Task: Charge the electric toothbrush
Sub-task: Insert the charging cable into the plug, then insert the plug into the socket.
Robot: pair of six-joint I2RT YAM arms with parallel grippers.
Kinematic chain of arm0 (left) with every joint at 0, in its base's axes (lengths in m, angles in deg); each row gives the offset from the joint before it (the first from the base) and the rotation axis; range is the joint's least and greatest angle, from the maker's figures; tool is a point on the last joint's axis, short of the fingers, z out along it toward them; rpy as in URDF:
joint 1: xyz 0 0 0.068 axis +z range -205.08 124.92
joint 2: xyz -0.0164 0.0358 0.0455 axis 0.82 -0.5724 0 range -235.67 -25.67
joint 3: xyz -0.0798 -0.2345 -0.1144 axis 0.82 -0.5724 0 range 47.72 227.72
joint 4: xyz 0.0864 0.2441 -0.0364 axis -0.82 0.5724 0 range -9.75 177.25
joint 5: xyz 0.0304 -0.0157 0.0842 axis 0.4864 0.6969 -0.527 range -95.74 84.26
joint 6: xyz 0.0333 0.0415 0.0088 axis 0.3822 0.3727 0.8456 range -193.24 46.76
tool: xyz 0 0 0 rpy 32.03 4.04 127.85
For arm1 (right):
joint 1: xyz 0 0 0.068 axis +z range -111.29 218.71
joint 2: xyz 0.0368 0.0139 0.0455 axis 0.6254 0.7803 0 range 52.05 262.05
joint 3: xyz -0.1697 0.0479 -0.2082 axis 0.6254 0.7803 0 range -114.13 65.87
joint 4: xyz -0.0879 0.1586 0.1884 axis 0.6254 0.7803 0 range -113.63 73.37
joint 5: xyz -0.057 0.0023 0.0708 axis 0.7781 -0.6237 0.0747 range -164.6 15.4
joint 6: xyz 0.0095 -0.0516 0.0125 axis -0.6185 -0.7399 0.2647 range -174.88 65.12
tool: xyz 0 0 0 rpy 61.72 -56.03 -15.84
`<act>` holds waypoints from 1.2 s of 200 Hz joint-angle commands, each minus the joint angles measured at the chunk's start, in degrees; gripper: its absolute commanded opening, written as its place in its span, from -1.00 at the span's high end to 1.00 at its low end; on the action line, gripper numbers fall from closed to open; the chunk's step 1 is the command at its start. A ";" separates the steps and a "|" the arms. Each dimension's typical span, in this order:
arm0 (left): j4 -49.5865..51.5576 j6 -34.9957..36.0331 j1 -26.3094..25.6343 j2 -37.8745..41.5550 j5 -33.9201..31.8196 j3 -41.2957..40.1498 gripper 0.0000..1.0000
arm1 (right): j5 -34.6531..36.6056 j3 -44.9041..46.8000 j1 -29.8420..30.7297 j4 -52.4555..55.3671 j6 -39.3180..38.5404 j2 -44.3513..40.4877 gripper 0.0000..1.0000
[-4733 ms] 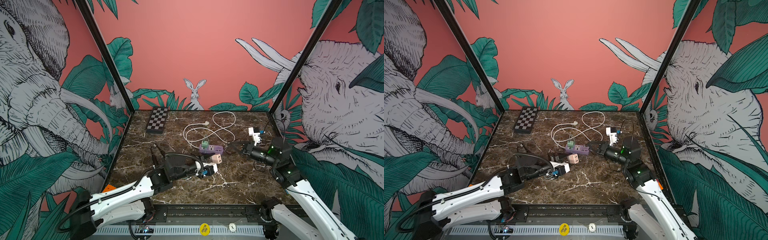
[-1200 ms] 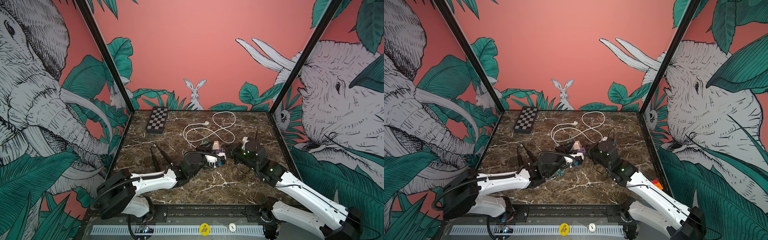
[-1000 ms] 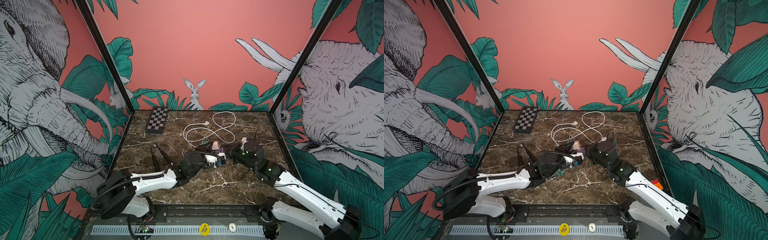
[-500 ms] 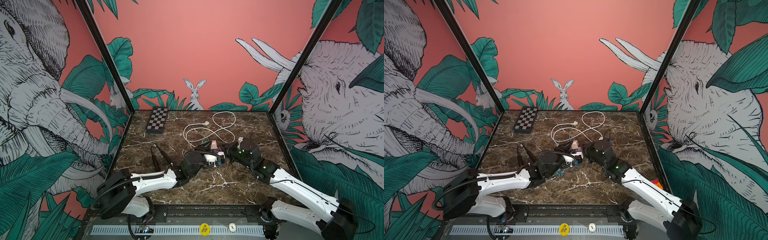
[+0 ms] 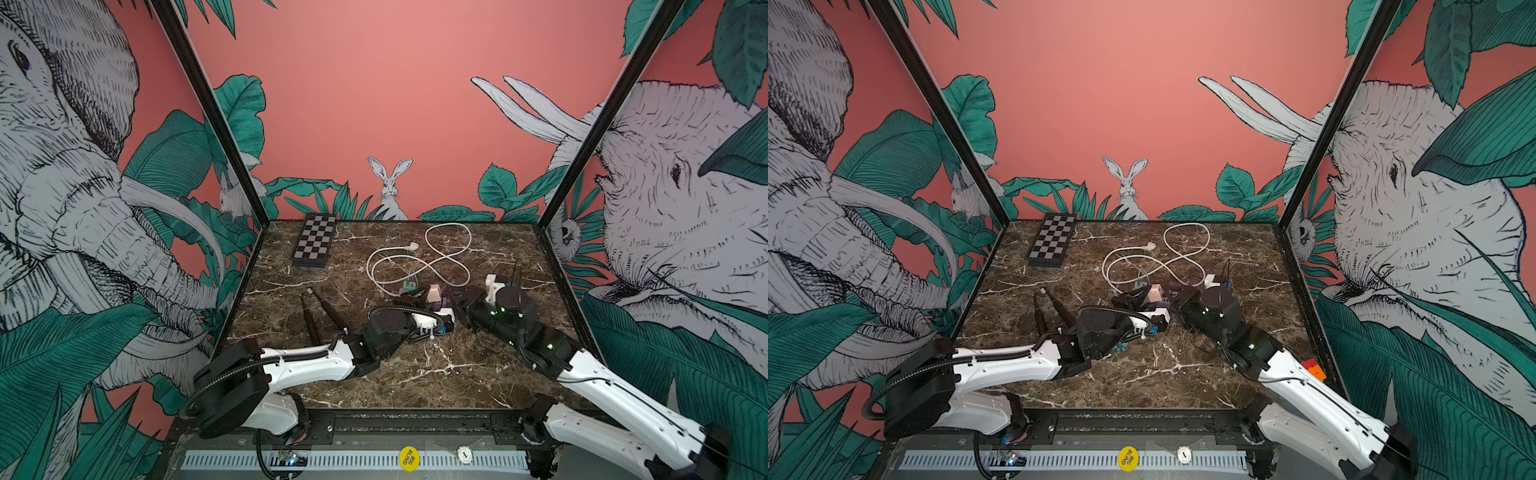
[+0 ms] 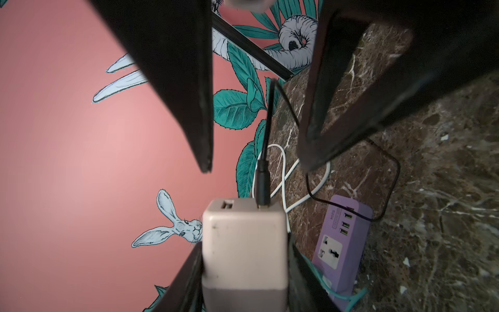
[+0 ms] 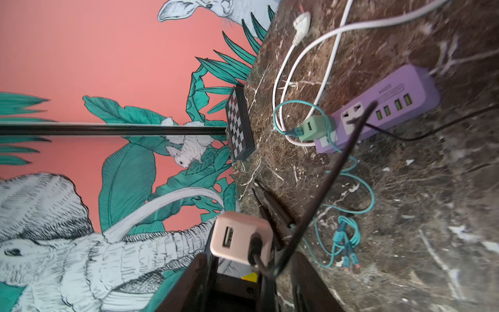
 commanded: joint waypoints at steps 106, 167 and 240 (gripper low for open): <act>18.93 -25.81 7.53 11.85 21.13 4.65 1.00 | -10.17 -31.90 -3.42 41.32 -53.54 1.45 -0.59; 22.03 -23.04 7.47 13.41 29.57 3.93 1.00 | -11.45 -38.32 -3.41 42.18 -68.72 8.44 -0.58; 20.55 -16.96 6.68 15.56 29.86 1.72 1.00 | -24.59 -33.51 -3.75 33.17 -74.62 14.62 -0.48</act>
